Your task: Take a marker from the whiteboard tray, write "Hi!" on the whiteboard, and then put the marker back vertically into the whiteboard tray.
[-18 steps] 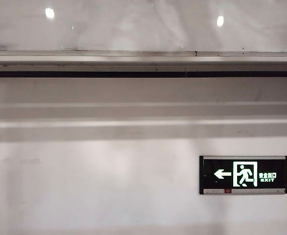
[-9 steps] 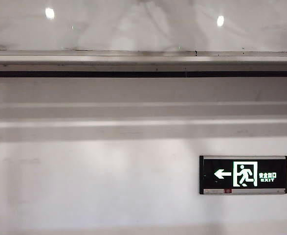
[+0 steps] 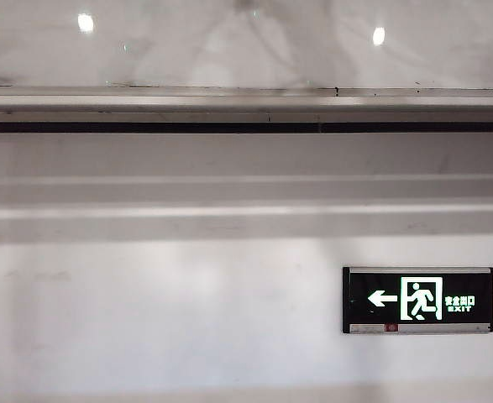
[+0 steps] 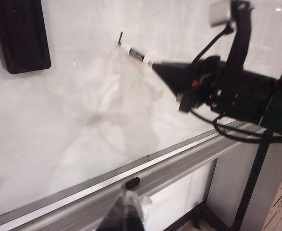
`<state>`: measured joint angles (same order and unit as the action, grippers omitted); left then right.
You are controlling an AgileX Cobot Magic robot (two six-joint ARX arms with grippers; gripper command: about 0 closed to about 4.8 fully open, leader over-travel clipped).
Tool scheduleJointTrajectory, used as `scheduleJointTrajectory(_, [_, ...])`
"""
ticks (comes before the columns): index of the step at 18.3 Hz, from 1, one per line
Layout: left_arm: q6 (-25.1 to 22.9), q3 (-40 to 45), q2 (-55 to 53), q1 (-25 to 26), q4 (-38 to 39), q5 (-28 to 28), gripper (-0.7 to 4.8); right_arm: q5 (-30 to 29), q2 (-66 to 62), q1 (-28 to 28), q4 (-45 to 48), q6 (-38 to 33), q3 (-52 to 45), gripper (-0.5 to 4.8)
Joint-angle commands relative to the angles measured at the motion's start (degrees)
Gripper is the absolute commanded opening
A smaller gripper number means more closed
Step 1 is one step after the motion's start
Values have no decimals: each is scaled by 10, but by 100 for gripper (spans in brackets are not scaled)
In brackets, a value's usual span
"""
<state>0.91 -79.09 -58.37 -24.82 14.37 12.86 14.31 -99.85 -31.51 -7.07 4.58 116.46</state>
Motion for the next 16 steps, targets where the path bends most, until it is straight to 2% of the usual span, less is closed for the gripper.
scheduleJointTrajectory(1, [0, -3, 1, 0, -3, 0, -5, 4, 2, 0, -16, 2, 3, -2])
scheduleJointTrajectory(8, [0, -3, 1, 0, -3, 0, -5, 4, 2, 0, -74, 2, 3, -2])
scheduleJointTrajectory(14, [0, -3, 1, 0, -3, 2, -5, 4, 3, 0, -82, 2, 3, -1])
scheduleJointTrajectory(16, [-8, -3, 1, 0, -4, 55, -5, 3, 16, -2, -77, 2, 3, -1])
